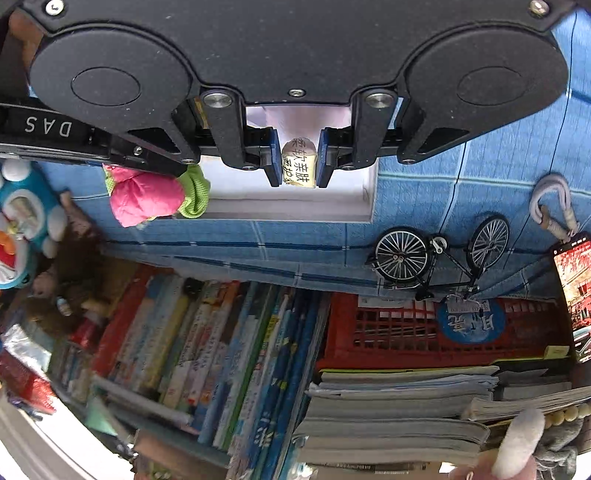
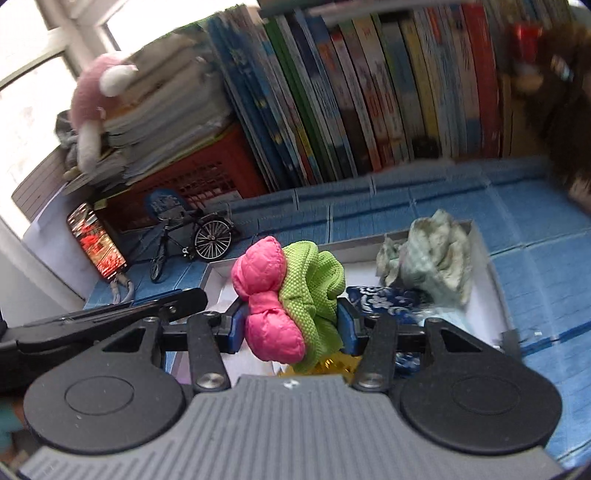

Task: Organize soft objects
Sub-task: 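Carry the eraser and scrunchie into the white tray and open both tools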

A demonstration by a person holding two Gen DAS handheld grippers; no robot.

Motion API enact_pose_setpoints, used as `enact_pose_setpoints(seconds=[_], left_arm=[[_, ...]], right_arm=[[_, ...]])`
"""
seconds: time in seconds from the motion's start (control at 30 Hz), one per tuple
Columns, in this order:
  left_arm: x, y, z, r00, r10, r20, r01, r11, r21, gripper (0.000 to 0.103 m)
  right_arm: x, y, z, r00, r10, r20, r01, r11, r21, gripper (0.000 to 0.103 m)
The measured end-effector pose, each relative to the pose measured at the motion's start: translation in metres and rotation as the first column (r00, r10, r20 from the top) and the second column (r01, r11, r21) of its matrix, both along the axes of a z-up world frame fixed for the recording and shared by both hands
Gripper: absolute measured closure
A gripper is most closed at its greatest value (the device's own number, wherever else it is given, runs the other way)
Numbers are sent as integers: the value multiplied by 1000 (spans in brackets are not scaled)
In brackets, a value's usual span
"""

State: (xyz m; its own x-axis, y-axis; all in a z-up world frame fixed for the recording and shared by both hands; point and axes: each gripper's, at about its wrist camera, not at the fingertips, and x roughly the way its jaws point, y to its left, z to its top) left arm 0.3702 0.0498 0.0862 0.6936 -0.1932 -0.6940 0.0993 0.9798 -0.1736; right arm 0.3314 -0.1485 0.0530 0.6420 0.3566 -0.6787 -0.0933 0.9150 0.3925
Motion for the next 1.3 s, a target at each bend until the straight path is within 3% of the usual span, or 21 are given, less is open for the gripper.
enact_pose_setpoints(seconds=[0.5, 0.63, 0.7, 0.77, 1.13, 1.3], left_arm=[[33, 8, -32, 998, 7, -59, -8, 1000, -10, 84], [30, 10, -30, 998, 11, -57, -12, 1000, -13, 70], [27, 12, -28, 999, 12, -53, -13, 1000, -18, 65], [24, 14, -25, 999, 14, -50, -15, 1000, -23, 59], [-2, 13, -8, 1000, 12, -25, -12, 1000, 2, 45], [-25, 11, 9, 1000, 5, 26, -5, 1000, 26, 44]], right_arm=[[37, 20, -31, 992, -18, -121, 20, 1000, 21, 45], [37, 18, -27, 993, -29, -118, 32, 999, 27, 43], [36, 15, -24, 993, -29, -116, 33, 999, 35, 34], [33, 13, -19, 994, -30, -107, 34, 999, 35, 32], [12, 8, 0, 998, -20, -60, 21, 1000, 11, 26], [-11, 5, 16, 1000, -1, 8, 1, 1000, -28, 23]])
